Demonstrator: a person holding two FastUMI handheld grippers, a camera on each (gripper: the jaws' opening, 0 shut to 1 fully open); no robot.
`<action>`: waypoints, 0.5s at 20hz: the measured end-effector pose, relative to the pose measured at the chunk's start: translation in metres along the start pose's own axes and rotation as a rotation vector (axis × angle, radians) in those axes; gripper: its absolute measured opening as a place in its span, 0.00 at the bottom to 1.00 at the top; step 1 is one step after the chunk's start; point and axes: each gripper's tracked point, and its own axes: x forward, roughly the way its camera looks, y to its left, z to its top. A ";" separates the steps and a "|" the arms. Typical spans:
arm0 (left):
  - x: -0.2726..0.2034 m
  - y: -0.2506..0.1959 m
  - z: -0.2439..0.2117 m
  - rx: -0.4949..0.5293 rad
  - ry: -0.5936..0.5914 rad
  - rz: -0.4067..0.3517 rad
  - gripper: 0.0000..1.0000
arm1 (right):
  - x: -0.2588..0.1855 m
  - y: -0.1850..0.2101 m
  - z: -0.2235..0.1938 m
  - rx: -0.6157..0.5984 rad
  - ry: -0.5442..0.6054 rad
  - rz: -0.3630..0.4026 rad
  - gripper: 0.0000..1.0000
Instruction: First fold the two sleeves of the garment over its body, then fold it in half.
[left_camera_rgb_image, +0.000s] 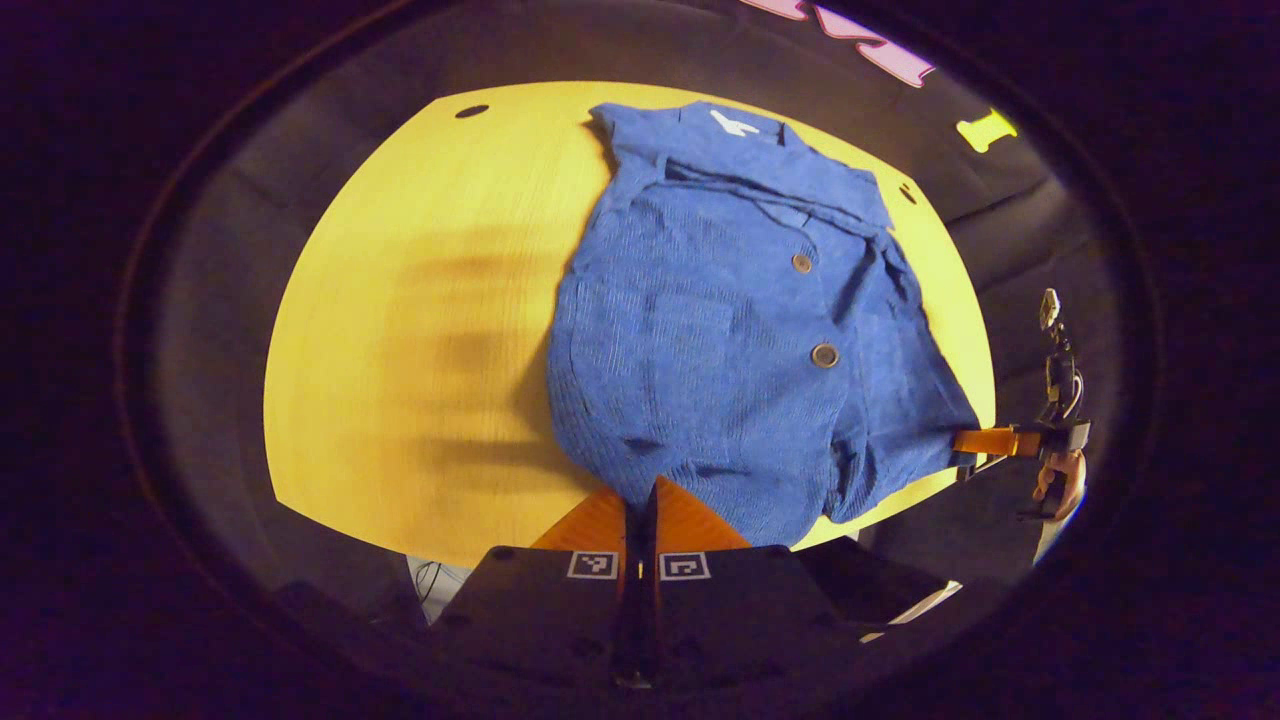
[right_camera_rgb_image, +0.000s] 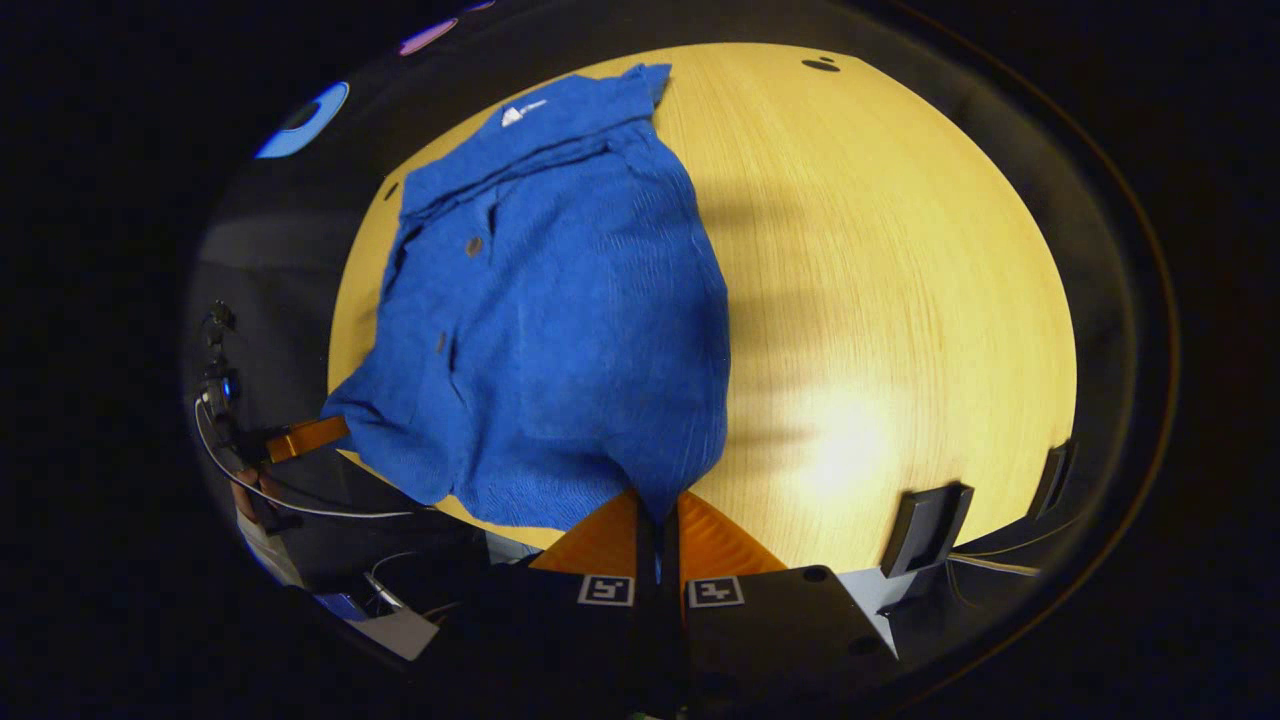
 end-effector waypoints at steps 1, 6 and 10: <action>-0.019 -0.001 0.015 0.008 -0.040 -0.006 0.00 | -0.015 0.005 0.015 -0.010 -0.038 0.008 0.05; -0.076 0.000 0.095 0.076 -0.228 0.040 0.00 | -0.087 0.046 0.113 -0.093 -0.282 0.046 0.05; -0.104 0.005 0.175 0.025 -0.344 0.029 0.00 | -0.121 0.074 0.194 -0.158 -0.445 0.048 0.05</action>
